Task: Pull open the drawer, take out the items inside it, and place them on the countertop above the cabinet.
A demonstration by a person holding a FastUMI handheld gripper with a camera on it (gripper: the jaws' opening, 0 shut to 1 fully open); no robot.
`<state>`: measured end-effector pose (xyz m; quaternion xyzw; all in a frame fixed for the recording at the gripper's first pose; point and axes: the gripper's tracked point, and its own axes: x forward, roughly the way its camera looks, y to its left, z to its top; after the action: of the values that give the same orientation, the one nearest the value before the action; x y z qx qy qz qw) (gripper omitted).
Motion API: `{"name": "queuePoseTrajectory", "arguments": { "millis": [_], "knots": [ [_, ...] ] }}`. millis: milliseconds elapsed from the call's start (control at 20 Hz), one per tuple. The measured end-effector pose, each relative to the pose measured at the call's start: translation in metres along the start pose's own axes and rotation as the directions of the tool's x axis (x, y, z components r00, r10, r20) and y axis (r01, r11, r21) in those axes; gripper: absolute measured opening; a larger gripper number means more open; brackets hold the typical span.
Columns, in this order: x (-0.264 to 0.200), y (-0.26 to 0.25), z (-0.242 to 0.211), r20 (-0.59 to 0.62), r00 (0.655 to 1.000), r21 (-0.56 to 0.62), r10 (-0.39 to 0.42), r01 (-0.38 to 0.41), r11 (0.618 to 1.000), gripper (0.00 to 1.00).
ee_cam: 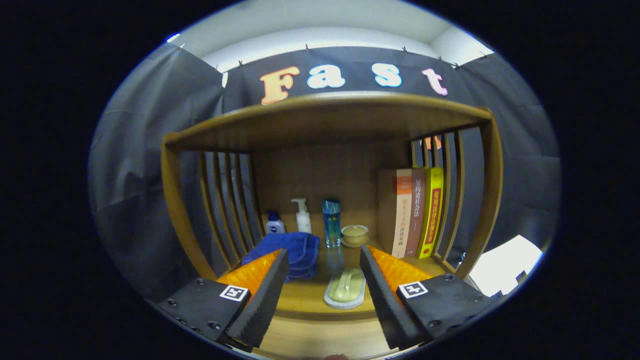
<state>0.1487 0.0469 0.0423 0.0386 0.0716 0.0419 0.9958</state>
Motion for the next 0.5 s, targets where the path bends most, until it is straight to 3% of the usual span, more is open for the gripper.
{"name": "queuePoseTrajectory", "arguments": {
  "millis": [250,500],
  "knots": [
    [-0.051,0.009,0.019,0.090,0.996,-0.046,0.018,-0.013,0.999,0.94],
    [-0.107,0.023,0.010,0.156,0.987,-0.080,0.027,-0.015,0.997,0.94]
  ]
}}
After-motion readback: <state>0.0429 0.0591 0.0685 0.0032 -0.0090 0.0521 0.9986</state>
